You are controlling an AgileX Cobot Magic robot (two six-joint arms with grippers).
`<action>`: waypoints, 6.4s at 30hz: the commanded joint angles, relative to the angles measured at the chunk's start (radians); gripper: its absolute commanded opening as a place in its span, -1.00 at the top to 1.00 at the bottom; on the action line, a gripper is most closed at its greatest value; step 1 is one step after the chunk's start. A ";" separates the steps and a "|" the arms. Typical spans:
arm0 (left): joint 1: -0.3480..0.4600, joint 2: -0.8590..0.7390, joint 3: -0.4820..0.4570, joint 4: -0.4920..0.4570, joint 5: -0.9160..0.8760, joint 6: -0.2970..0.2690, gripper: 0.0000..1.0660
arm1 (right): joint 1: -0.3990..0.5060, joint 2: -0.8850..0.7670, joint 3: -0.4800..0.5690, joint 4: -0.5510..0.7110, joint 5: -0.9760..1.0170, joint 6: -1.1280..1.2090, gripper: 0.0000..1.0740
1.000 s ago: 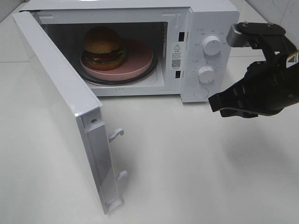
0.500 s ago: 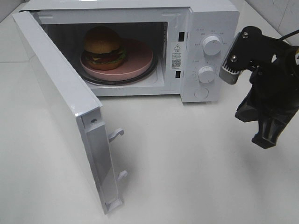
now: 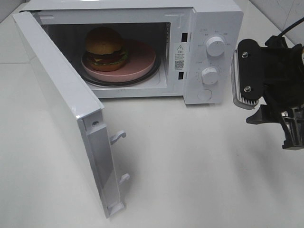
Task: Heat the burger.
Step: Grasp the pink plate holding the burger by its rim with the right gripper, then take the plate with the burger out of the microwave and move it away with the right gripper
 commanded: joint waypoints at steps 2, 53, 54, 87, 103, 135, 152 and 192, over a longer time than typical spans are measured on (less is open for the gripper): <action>0.002 -0.006 0.000 0.001 0.000 0.000 -0.66 | -0.004 -0.005 -0.011 -0.047 -0.022 0.025 -0.42; 0.002 -0.006 0.000 0.001 0.000 0.000 -0.66 | 0.264 0.497 -0.420 -0.253 -0.300 0.175 -0.58; 0.002 -0.006 0.000 0.001 0.000 0.000 -0.66 | 0.264 0.497 -0.420 -0.253 -0.300 0.175 -0.58; 0.002 -0.006 0.000 0.001 0.000 0.000 -0.66 | 0.249 0.905 -0.818 -0.251 -0.359 0.175 -0.51; 0.002 -0.006 0.000 0.001 0.000 0.000 -0.66 | 0.215 1.019 -0.933 -0.203 -0.348 0.174 -0.45; 0.002 -0.006 0.000 0.001 0.000 0.000 -0.66 | 0.239 0.977 -0.946 -0.115 -0.222 0.150 1.00; 0.002 -0.006 0.000 0.001 0.000 0.000 -0.66 | 0.241 0.878 -0.930 -0.023 -0.049 -0.050 1.00; 0.002 -0.006 0.000 0.001 0.000 0.000 -0.66 | 0.239 0.526 -0.278 0.016 -0.550 -0.200 1.00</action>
